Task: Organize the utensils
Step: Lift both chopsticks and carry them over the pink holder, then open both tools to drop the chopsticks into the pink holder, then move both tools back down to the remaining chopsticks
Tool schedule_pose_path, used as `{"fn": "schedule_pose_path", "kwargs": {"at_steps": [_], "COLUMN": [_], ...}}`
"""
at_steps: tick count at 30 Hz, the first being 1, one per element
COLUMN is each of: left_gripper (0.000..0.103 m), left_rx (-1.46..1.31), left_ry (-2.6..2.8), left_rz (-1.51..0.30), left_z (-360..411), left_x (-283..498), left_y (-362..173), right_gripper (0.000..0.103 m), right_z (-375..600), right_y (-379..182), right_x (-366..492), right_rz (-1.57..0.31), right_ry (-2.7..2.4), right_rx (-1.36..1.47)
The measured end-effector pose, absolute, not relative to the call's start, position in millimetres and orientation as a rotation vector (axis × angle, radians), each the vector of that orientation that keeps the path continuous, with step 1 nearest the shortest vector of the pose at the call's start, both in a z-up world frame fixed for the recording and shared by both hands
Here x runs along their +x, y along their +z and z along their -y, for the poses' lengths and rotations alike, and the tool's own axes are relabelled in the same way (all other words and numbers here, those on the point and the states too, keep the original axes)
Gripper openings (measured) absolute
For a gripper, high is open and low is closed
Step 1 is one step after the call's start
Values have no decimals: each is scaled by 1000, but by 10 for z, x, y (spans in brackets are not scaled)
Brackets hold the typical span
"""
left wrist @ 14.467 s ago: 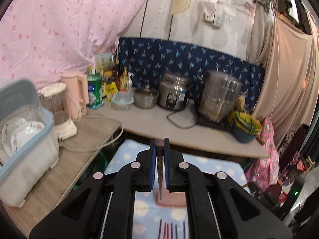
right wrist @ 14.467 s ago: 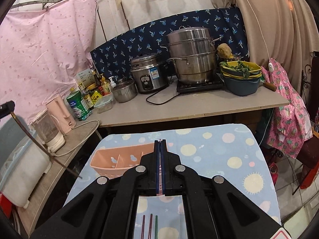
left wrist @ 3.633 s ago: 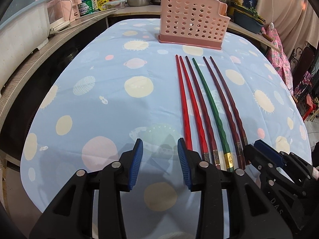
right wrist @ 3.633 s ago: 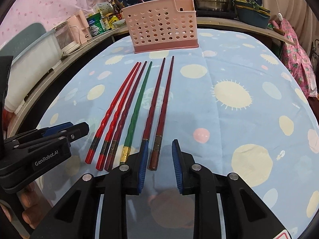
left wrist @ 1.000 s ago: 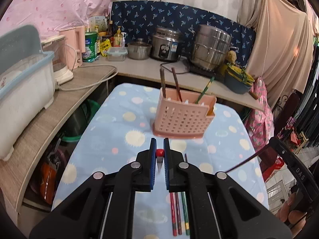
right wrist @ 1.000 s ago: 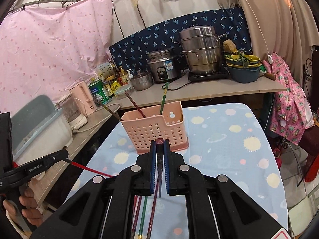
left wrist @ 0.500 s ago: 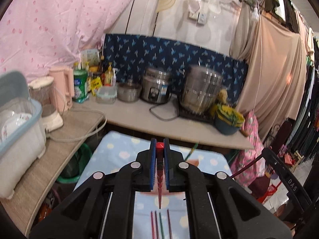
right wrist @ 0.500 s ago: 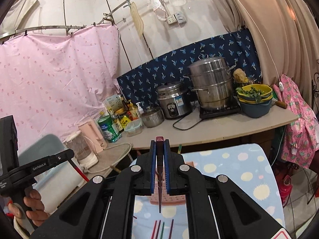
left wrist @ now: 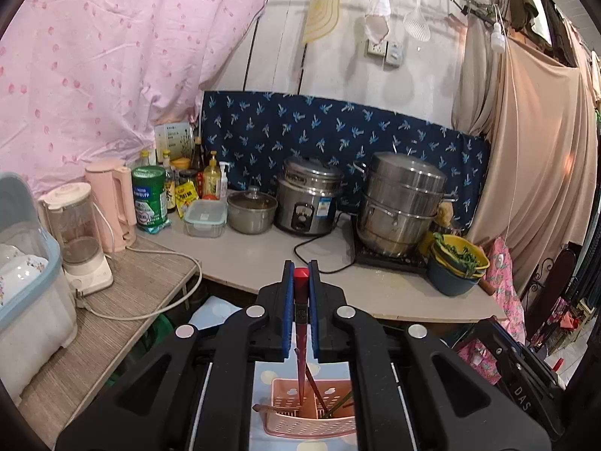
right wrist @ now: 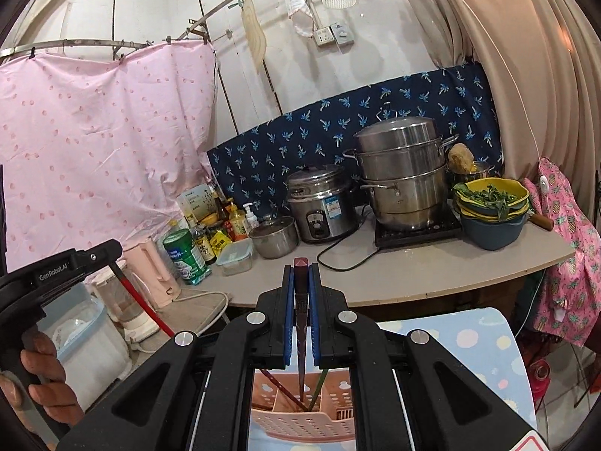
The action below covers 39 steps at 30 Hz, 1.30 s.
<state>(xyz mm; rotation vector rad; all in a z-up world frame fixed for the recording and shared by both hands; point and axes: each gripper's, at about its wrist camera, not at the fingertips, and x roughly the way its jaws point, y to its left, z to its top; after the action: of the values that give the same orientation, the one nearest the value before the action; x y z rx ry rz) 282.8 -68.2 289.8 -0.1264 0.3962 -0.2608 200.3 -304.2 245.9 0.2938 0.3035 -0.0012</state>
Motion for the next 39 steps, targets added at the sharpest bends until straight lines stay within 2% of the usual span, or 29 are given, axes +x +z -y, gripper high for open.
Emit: {"fn": "schedule_pose_path", "kwargs": {"at_steps": [8,14,16,20,23,28,32,39], "left_gripper": [7,7,10,27,31,31,31,31], "left_rx": [-111,-120,-115,-124,-122,-105,-70,-17], "left_ry": [-240,-227,-220,-202,-197,-197,-195,-195], "left_rz": [-475,-484,-489,-490,-489,-498,-521,-598], "left_z": [698,645,625,567,524,477,438,339], "left_x": [3072,3079,3078,3035,2981,2843,2657,2277], "left_y": [2448,2331,2328,2336,2332,2290,2188,1802], "right_gripper": [7,8,11,12,13,15,21,22], "right_z": [3070,3063,3075,3080,3045,2963,2898,2689], "right_y": [2054,1940,1945,1984,2013,2010,1951,1695], "right_x": [2217,2265,2230,2174,2116,1982,1819,1398], "right_rz": [-389,-420,-411,-404,-402,-408,-423,-473], "right_ry": [-3,-9,-19,-20,-16,-6,8,16], "right_rx": [300,290,292,297,285,266,265,220]}}
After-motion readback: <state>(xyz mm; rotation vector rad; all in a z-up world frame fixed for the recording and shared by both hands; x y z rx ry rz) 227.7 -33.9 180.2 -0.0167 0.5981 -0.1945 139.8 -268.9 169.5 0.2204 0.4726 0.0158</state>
